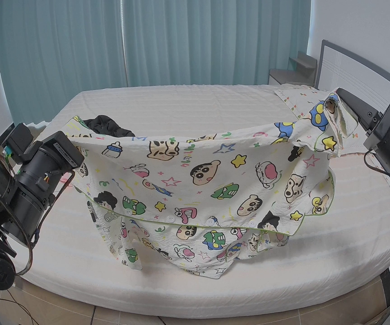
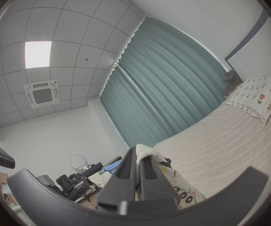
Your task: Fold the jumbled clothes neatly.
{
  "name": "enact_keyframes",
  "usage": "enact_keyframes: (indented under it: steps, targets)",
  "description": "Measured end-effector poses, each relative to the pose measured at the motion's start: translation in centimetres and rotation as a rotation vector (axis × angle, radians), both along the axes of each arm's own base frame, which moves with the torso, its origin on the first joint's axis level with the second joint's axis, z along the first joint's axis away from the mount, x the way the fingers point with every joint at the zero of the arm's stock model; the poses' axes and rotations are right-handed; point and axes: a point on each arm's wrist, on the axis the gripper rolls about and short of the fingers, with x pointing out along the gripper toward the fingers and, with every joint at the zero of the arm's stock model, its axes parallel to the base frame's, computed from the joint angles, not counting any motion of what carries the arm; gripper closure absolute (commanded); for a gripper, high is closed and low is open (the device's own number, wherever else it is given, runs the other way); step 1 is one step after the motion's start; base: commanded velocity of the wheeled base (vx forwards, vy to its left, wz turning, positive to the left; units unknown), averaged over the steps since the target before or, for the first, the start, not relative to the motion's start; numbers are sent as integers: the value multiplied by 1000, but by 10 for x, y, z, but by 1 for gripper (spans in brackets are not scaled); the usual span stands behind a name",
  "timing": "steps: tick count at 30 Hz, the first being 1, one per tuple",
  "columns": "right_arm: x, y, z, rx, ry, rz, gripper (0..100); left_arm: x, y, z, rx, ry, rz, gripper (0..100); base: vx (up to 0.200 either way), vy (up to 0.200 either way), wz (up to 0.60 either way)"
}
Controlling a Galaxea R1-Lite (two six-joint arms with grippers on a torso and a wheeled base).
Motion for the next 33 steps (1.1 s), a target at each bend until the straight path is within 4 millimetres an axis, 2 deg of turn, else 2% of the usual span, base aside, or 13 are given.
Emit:
enact_keyframes:
  steps: [10, 19, 33]
  targets:
    - [1, 0, 0, 1, 1, 1, 100, 0, 0, 0, 1, 2, 0, 100, 0, -200, 0]
    - [0, 0, -1, 0, 5, 0, 100, 0, 0, -2, 3, 6, 0, 100, 0, 0, 0]
    - [-7, -1, -1, -4, -1, 11, 100, -3, 2, -2, -6, 7, 31, 100, -200, 0, 0]
